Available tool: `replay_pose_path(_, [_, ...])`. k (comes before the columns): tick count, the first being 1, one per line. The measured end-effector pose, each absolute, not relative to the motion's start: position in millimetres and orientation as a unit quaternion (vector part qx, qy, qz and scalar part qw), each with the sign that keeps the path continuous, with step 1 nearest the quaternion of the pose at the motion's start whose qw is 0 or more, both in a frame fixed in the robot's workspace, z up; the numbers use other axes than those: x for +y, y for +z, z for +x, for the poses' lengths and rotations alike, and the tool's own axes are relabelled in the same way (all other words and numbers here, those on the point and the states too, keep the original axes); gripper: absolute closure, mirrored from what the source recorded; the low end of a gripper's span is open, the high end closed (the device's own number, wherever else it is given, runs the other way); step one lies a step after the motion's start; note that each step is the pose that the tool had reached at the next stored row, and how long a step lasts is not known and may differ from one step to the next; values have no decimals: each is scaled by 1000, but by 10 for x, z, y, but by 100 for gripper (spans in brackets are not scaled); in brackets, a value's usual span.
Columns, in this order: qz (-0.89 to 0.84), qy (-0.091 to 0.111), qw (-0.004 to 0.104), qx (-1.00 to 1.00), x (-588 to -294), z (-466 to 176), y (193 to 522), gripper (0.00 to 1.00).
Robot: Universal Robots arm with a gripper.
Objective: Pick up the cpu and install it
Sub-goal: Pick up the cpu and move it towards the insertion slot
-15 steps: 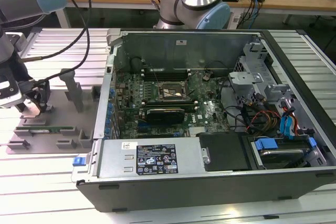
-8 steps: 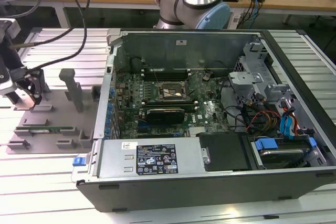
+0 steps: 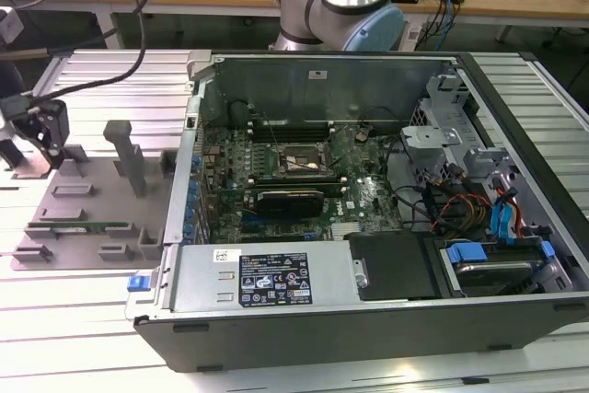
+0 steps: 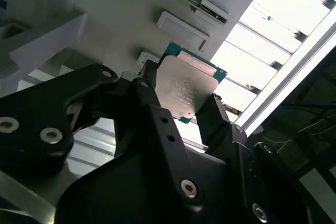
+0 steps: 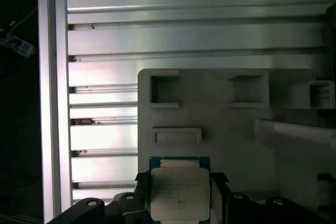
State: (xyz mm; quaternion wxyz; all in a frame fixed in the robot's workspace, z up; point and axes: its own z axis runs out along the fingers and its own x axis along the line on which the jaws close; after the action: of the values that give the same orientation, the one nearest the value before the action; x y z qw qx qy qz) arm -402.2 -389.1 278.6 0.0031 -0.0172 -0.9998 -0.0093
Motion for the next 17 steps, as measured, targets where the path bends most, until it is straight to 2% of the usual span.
replay_pose_path(17, [-17, -9, 3, -1000, -3887, -4021, 3419, 45])
